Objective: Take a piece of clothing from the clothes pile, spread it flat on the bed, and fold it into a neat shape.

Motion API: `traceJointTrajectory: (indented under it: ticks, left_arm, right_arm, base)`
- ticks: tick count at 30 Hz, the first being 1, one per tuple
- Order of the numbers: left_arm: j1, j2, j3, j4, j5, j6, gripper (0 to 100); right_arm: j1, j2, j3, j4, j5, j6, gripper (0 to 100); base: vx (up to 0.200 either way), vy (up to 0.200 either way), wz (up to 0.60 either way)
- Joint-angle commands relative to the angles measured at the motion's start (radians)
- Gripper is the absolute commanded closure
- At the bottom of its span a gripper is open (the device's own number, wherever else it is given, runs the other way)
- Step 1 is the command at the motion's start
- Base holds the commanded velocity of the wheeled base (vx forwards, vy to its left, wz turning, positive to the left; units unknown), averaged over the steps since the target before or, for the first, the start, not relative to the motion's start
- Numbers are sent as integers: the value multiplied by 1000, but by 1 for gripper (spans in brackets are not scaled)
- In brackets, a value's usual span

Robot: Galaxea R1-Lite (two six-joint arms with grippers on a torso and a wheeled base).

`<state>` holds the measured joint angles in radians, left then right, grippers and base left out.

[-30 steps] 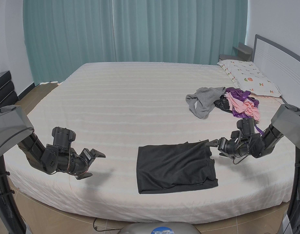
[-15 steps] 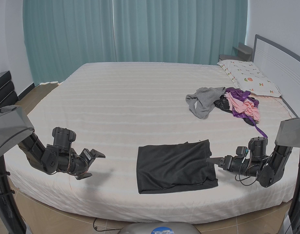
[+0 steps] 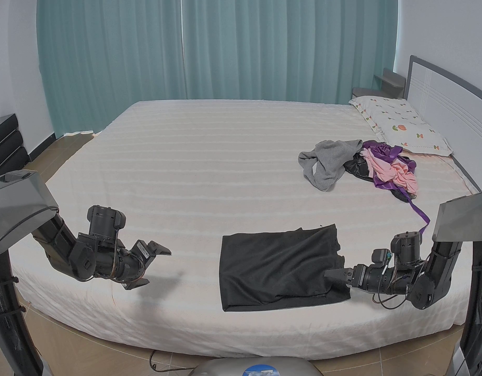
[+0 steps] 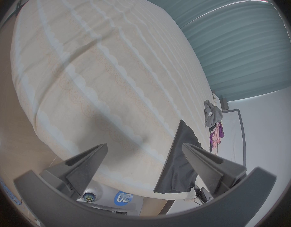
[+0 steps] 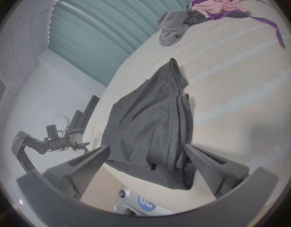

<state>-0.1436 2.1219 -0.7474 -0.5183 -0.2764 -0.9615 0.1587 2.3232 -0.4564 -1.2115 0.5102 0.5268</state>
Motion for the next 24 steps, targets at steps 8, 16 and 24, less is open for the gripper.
traceJointTrajectory:
  ticks: [8, 16, 24]
  left_arm:
    - [-1, 1, -1, 0, 0, 0, 0]
    - [-1, 1, -4, 0, -1, -3, 0]
    - [1, 0, -9, 1, -1, -6, 0]
  right_arm:
    - [4, 30, -11, 0, -7, -7, 0]
    - [-2, 18, 7, 4, -16, -11, 100]
    - [-42, -33, 53, 20, -16, -14, 100]
  base:
    - [0, 0, 0]
    - [0, 0, 0]
    - [0, 0, 0]
